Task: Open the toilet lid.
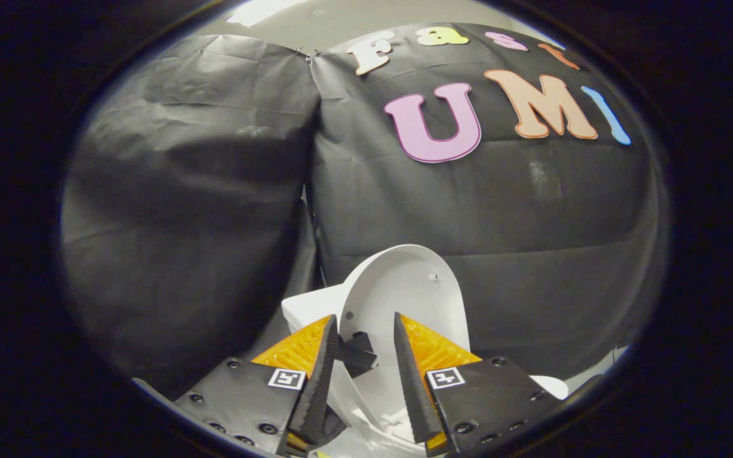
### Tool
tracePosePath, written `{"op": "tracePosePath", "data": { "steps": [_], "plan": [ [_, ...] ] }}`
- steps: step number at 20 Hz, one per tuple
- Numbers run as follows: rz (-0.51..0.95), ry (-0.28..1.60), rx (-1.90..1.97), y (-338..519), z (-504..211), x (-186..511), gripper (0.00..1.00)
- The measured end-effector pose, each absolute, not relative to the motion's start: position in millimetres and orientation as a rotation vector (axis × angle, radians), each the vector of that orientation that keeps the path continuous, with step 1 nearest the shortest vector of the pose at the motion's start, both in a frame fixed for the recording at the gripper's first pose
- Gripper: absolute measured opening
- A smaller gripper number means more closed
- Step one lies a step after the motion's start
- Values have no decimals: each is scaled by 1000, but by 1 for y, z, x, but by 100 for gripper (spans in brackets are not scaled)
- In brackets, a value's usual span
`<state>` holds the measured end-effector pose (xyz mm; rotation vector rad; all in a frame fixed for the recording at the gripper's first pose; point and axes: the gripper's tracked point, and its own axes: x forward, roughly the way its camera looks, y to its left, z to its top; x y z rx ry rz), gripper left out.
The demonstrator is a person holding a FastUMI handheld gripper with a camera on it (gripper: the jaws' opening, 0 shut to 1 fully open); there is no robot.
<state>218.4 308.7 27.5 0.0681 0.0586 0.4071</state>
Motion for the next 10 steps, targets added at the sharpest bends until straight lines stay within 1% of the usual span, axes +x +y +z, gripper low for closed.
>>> {"op": "tracePosePath", "data": {
  "steps": [1, 3, 4, 10],
  "plan": [
    [384, 65, 64, 288, 27, 215, 53],
    [388, 63, 72, 257, 28, 200, 50],
    [359, 40, 69, 237, 33, 199, 49],
    [184, -23, 48, 131, 40, 176, 49]
  ]
}}
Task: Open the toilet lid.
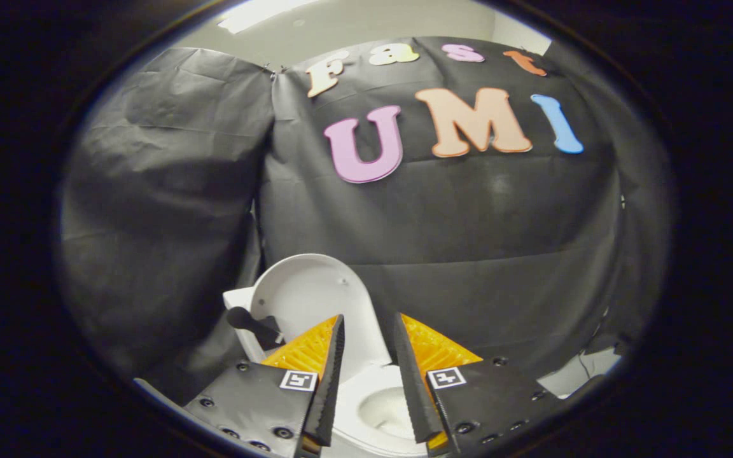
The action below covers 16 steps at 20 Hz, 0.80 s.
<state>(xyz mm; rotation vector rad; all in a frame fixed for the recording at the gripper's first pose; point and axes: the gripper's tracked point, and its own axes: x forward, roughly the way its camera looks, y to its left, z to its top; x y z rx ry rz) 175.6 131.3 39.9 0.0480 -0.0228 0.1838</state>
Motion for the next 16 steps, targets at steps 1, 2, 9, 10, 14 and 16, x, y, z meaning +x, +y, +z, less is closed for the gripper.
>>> {"op": "tracePosePath", "data": {
  "steps": [1, 2, 9, 10, 14, 16],
  "plan": [
    [150, -28, 37, 116, 39, 169, 49],
    [125, -31, 32, 102, 36, 162, 49],
    [36, 40, 5, 41, 1, 116, 49],
    [39, 54, 7, 38, -6, 112, 49],
    [57, 91, 24, 31, -22, 97, 49],
    [83, 122, 5, 33, -30, 91, 49]
  ]
}}
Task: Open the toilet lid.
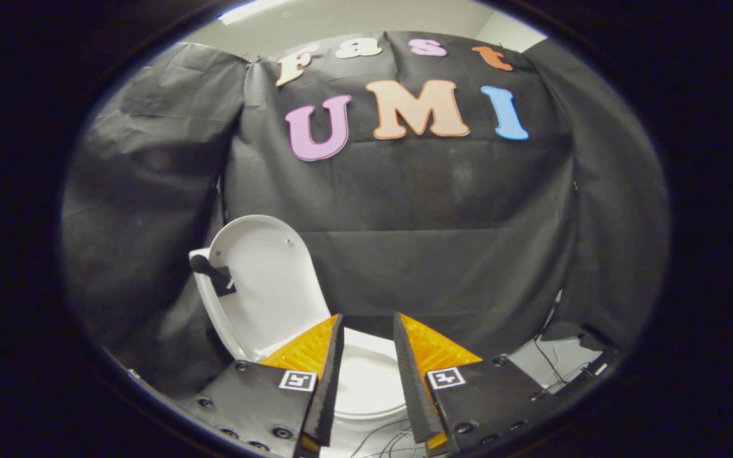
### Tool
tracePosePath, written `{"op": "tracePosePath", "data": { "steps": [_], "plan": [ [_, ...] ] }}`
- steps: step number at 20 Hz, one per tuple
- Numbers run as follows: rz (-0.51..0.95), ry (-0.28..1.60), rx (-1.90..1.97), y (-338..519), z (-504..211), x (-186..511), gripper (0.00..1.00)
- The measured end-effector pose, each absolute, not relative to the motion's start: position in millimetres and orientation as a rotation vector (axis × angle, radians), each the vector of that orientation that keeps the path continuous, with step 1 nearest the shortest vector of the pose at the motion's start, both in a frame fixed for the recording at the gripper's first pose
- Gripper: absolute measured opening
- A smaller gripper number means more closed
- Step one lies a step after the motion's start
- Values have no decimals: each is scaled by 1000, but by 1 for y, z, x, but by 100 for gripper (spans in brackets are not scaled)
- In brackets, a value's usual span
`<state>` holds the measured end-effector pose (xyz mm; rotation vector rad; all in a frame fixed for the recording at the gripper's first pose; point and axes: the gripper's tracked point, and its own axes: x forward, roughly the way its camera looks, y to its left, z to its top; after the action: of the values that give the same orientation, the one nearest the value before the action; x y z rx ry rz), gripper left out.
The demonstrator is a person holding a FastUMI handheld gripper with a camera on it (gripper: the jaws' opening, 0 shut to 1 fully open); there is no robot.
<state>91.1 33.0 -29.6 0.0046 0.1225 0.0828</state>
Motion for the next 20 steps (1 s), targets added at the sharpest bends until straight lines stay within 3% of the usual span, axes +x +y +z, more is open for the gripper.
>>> {"op": "tracePosePath", "data": {
  "steps": [9, 15, 20],
  "plan": [
    [85, 143, 18, 22, -33, 72, 49],
    [103, -5, 79, 20, 6, 57, 49],
    [20, 5, 88, 0, -1, 50, 49]
  ]
}}
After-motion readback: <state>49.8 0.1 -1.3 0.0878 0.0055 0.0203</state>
